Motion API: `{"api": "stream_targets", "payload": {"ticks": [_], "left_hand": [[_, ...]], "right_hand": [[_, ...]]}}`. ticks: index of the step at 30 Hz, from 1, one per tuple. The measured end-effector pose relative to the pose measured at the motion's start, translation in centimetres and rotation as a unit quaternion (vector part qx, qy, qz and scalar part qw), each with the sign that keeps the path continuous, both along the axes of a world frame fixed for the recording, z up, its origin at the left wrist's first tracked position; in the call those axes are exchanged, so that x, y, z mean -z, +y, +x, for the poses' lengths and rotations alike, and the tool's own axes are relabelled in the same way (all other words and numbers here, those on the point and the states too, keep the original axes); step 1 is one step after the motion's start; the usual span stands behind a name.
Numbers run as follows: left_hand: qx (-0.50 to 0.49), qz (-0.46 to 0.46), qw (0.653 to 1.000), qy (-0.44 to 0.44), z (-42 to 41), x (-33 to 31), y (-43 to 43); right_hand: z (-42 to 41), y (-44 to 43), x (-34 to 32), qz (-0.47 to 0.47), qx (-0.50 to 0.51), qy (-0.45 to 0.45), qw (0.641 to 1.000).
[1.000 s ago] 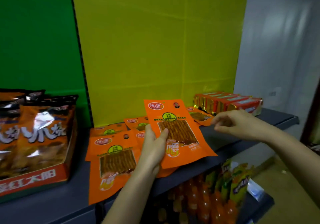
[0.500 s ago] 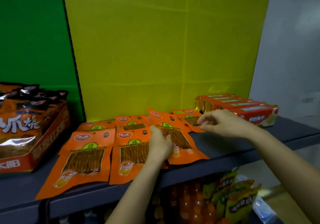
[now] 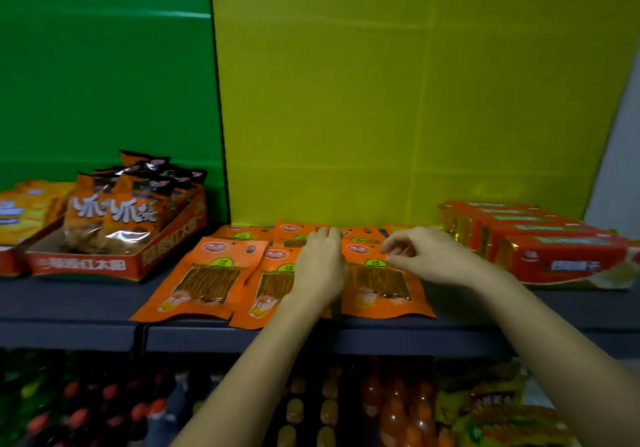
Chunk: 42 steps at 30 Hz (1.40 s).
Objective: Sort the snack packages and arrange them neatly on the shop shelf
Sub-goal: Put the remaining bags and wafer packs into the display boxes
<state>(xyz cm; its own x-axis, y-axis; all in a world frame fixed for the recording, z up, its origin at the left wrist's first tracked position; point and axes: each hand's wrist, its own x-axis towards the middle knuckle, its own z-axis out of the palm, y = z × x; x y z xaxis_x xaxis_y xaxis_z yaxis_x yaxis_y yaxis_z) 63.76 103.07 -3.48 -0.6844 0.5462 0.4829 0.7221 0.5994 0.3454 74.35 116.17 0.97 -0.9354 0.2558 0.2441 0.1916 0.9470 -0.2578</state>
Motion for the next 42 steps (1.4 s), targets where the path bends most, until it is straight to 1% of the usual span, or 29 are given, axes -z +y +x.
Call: {"api": "stream_targets", "payload": {"ticks": [3,6,9,13,16,20,28,35,42], "left_hand": [[-0.062,-0.027,0.995,0.079,-1.4,-1.1,-4.6],[-0.134,-0.050,0.983,0.118,-3.4,-1.5,-11.0],[-0.215,-0.062,0.969,0.109,-5.2,-1.7,-18.2],[-0.329,-0.070,0.938,0.085,-6.5,-1.5,-28.0],[-0.375,-0.076,0.921,0.071,-7.3,-0.9,-34.9],[-0.403,-0.078,0.909,0.067,-9.1,-0.3,-45.6],[-0.438,-0.078,0.891,0.086,-12.8,-0.8,-64.2],[-0.471,-0.071,0.873,0.106,-17.0,-0.4,-77.2],[-0.494,-0.061,0.861,0.101,-24.0,1.0,-87.1]], "right_hand": [[-2.6,-2.1,-0.2,0.012,-0.044,0.025,0.999],[-5.8,-5.7,-0.4,0.009,-0.104,0.040,0.994],[-9.2,-10.7,-0.6,0.009,-0.177,0.052,0.983],[-13.8,-19.1,-0.6,0.006,-0.261,0.057,0.964],[-16.6,-25.4,-0.4,0.010,-0.317,0.051,0.947],[-20.8,-35.7,-0.2,0.013,-0.390,0.050,0.919],[-29.4,-56.0,0.7,-0.032,-0.460,0.056,0.885],[-36.7,-70.1,1.1,-0.040,-0.470,0.035,0.881],[-46.1,-81.3,1.9,-0.046,-0.473,0.007,0.880]]}}
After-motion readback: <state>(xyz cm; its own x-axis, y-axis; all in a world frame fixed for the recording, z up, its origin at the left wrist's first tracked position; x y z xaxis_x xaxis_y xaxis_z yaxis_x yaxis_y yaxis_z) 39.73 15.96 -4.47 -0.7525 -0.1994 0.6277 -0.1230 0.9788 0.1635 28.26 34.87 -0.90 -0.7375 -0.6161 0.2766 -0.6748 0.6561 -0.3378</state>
